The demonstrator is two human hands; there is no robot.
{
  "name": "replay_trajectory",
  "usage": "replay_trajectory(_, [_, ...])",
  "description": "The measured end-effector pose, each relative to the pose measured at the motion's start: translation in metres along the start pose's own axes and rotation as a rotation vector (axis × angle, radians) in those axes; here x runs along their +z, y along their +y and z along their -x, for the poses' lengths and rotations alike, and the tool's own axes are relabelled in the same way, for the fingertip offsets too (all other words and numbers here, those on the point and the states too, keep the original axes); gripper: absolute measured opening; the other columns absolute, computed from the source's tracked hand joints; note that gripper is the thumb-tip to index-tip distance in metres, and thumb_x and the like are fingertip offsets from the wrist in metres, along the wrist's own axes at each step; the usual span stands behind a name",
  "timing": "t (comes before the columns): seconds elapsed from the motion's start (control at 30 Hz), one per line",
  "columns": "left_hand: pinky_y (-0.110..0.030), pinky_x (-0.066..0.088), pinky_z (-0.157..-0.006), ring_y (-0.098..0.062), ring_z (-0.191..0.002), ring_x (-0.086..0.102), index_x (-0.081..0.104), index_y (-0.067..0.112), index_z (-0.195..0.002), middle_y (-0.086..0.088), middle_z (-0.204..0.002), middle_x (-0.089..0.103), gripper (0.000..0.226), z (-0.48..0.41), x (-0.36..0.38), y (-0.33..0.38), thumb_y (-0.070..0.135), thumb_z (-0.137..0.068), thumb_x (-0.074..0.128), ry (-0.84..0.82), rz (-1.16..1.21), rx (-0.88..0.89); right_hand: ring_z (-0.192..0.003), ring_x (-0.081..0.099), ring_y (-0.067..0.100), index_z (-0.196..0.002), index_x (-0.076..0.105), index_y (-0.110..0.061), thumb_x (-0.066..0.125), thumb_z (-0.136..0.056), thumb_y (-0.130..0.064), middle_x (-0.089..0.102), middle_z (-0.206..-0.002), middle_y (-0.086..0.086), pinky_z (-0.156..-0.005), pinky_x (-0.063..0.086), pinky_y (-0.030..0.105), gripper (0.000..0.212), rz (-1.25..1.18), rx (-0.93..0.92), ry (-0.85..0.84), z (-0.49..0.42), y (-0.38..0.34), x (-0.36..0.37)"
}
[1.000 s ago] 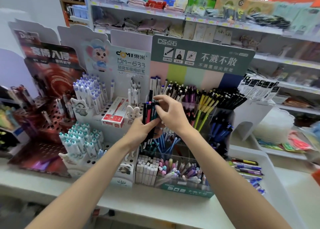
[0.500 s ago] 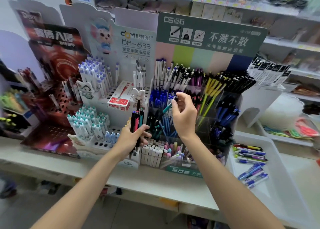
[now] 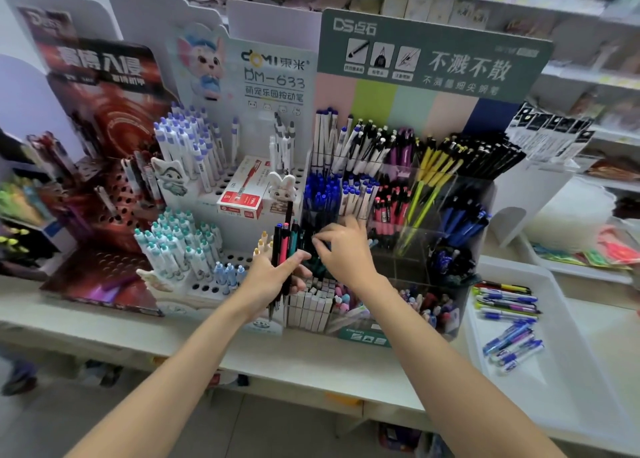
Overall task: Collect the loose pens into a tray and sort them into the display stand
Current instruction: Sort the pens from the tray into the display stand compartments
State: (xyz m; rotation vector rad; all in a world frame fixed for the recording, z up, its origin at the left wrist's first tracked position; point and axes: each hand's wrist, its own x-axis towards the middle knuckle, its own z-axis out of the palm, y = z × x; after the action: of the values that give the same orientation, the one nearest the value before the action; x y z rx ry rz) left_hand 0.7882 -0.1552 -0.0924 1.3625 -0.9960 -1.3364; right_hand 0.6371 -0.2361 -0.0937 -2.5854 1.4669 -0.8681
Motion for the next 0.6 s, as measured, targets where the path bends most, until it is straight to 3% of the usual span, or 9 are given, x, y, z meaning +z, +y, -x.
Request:
replay_trajectory(0.17, [-0.026, 0.056, -0.063, -0.017, -0.068, 0.068, 0.066, 0.008, -0.112, -0.008, -0.082, 0.074, 0.025, -0.002, -0.001, 0.002, 0.026, -0.098, 0.059, -0.064, 0.017, 0.001, -0.103, 0.052, 0.015, -0.116, 0.071, -0.015, 0.062, -0.092, -0.020, 0.072, -0.102, -0.005, -0.094, 0.038, 0.036, 0.026, -0.257, 0.061, 0.083, 0.007, -0.006, -0.017])
replay_trajectory(0.27, [-0.026, 0.055, -0.061, -0.017, -0.068, 0.067, 0.064, 0.008, -0.107, -0.008, -0.079, 0.072, 0.022, -0.002, 0.005, 0.007, 0.027, -0.098, 0.058, -0.123, 0.001, 0.011, -0.102, 0.057, 0.008, -0.129, 0.062, -0.019, 0.064, -0.093, -0.023, 0.066, -0.101, -0.012, -0.095, 0.043, 0.024, 0.037, -0.483, 0.130, -0.057, 0.002, -0.022, -0.035])
replay_trajectory(0.37, [-0.028, 0.057, -0.063, -0.019, -0.070, 0.069, 0.063, 0.006, -0.106, -0.010, -0.082, 0.073, 0.023, -0.002, 0.010, 0.009, 0.027, -0.099, 0.057, -0.149, 0.019, 0.017, -0.095, 0.064, 0.004, -0.130, 0.059, -0.019, 0.069, -0.090, -0.017, 0.067, -0.104, -0.009, -0.083, 0.051, 0.015, 0.042, -0.651, 0.219, -0.117, 0.000, -0.028, -0.039])
replay_trajectory(0.5, [-0.031, 0.062, -0.069, -0.028, -0.085, 0.075, 0.064, 0.008, -0.112, -0.011, -0.100, 0.076, 0.022, -0.003, 0.000, 0.004, 0.024, -0.100, 0.055, -0.110, 0.054, -0.005, -0.090, 0.065, 0.003, -0.117, 0.062, -0.015, 0.069, -0.089, -0.012, 0.067, -0.097, -0.004, -0.079, 0.053, 0.016, 0.029, -0.737, 0.333, 0.133, 0.000, -0.013, -0.050])
replay_trajectory(0.6, [-0.024, 0.057, -0.058, -0.023, -0.077, 0.075, 0.065, 0.006, -0.107, -0.008, -0.100, 0.077, 0.023, -0.004, -0.007, -0.001, 0.025, -0.101, 0.055, -0.045, 0.012, 0.000, -0.086, 0.063, -0.001, -0.115, 0.061, -0.013, 0.068, -0.091, -0.009, 0.064, -0.094, -0.009, -0.078, 0.051, 0.013, 0.026, -0.683, 0.320, 0.306, -0.002, -0.004, -0.059])
